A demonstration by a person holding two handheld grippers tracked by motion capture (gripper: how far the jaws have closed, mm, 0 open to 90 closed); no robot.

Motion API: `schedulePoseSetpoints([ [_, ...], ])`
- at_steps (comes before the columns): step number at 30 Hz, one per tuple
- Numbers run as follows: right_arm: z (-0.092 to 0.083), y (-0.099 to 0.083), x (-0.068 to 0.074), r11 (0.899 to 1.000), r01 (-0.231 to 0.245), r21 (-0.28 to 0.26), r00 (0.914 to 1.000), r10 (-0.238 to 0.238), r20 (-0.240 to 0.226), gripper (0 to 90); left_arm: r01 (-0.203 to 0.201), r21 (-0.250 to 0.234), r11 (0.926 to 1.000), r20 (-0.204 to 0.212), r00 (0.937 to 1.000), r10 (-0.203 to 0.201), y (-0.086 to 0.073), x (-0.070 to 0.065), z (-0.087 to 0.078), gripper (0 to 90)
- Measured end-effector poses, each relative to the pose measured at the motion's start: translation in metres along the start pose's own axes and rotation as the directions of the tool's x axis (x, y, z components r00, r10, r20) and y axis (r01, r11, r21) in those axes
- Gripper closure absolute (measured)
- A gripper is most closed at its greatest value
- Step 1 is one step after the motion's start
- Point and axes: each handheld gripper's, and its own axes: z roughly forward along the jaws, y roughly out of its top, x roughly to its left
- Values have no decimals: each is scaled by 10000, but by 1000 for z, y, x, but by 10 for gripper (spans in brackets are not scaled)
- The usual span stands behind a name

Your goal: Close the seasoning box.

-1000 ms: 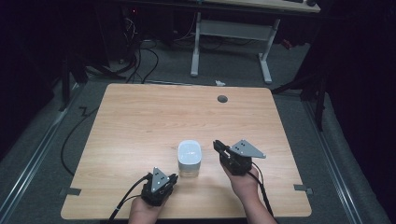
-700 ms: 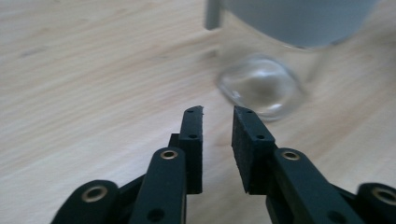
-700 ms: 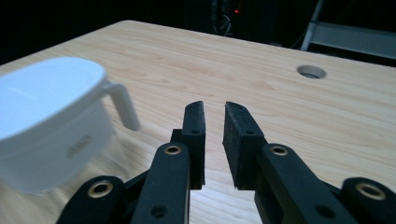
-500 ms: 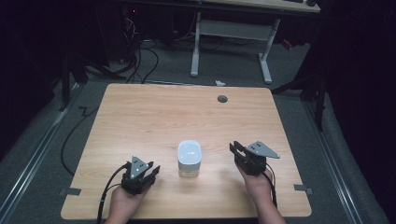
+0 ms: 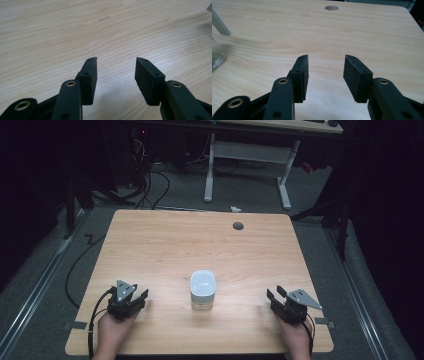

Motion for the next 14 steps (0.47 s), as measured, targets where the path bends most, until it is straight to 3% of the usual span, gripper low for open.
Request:
schedulePoseSetpoints([
  [7, -5, -2, -4, 9999, -108, 22, 9999, 108, -121, 508, 204, -348, 9992, -13, 9998, -204, 3, 2, -13, 522],
  [14, -3, -3, -1, 9999, -38, 136, 9998, 40, -179, 494, 41, -427, 9991, -16, 10000, -41, 1, -1, -14, 513],
])
